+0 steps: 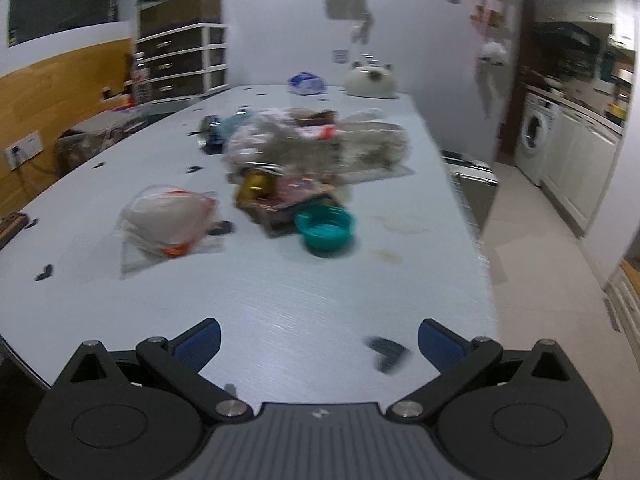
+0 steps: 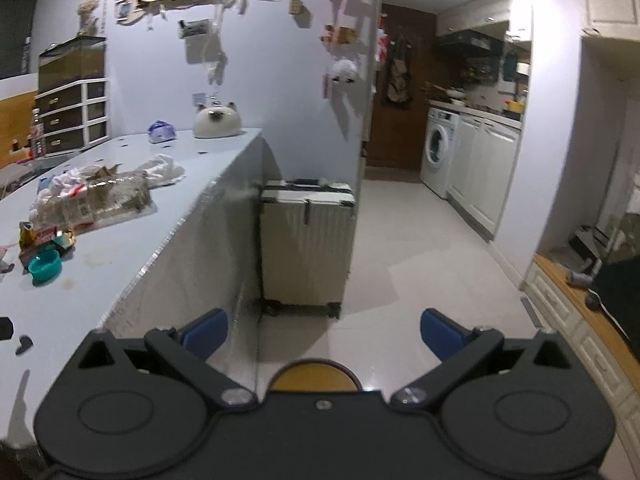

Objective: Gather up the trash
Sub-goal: 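Move both tools toward the trash on the table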

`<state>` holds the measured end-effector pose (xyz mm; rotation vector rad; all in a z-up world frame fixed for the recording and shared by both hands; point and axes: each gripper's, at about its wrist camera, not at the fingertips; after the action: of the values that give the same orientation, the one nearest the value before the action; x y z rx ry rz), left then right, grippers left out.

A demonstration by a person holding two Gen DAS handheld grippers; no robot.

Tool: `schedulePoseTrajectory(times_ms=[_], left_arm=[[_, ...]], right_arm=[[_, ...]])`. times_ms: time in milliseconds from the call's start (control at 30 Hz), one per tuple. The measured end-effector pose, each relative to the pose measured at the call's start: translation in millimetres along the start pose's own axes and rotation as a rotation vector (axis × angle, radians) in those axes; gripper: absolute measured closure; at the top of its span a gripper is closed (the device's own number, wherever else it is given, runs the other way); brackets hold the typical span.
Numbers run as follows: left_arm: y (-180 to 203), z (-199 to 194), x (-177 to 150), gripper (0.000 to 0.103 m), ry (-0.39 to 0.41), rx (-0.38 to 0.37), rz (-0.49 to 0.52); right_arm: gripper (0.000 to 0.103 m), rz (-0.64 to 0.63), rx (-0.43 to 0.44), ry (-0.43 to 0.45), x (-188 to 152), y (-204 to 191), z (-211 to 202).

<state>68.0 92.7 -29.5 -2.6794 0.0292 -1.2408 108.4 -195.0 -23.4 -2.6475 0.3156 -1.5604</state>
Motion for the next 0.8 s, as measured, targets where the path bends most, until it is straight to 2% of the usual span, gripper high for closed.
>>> schedulePoseTrajectory(times_ms=[233,433,600,800], left_arm=[[-51,23,9,0.0,-0.027,0.079,-0.068],[-92,36,5,0.0,-0.036,0.083,-0.137],[-124,41,-3,0.0,-0.059,0.074,-0.175],[-156,47,-11,0.0,-0.105,0.091,-0.192]], right_arm=[[0.0,-0.037,0.094,-0.004,12,-55,31],[0.0,-0.068,0.22,-0.005,16,-106,52],[0.0,-0.102,0.328,-0.035,14,-153,73],[0.0,-0.178,0.488,-0.127,2,-210,94]])
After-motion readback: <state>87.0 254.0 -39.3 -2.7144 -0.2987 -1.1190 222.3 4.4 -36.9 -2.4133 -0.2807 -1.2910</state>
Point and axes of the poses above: each gripper's, at about its wrist camera, not at the fingertips, and z roughly the way its jaws point, y to its right, x to its top, and after that the axes turned 13 degrees about z, right-handed
